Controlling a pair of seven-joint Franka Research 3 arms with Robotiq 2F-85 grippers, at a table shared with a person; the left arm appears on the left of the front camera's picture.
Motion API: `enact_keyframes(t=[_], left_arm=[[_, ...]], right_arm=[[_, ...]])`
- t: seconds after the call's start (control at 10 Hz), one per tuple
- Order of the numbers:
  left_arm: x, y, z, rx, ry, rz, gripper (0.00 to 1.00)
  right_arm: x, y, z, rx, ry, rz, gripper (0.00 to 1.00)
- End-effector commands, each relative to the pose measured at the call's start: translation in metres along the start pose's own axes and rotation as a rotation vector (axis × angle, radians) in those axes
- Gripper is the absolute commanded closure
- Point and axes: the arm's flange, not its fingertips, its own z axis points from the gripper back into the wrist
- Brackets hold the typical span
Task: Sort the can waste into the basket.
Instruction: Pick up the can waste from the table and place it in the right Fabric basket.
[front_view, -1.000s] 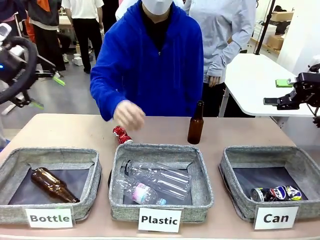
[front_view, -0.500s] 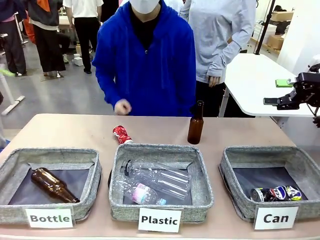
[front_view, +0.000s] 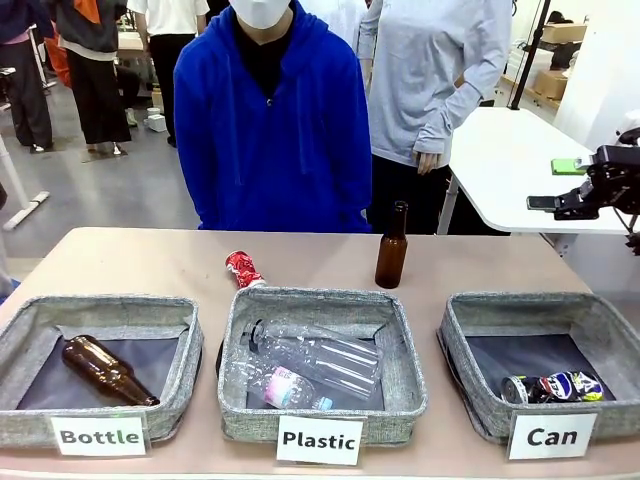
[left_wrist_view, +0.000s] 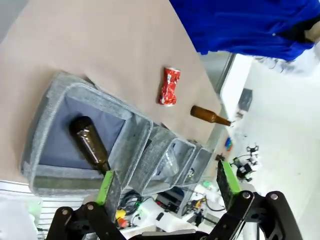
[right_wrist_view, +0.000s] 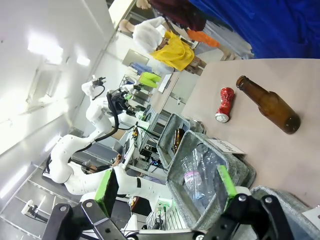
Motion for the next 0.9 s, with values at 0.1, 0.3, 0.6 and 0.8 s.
enact_keyframes(t=[0.1,0.3,0.6,0.8], left_arm=[[-0.030,-0.072,-0.058,0.198,-0.098,0.011,0.00],[-0.056,-0.114,-0.126,0.400,-0.090,-0.036,0.00],[-0.087,-0.157,-0.205,0.498,-0.048,-0.221,0.00],[-0.103,-0.175,-0.253,0.549,0.027,-0.327,0.00]], right_arm=[[-0.003,0.003,0.001,-0.001,0.009,0.015,0.00],[-0.003,0.003,0.001,-0.001,0.009,0.015,0.00],[-0.003,0.003,0.001,-0.001,0.009,0.015,0.00],[-0.003,0.003,0.001,-0.001,0.009,0.015,0.00]])
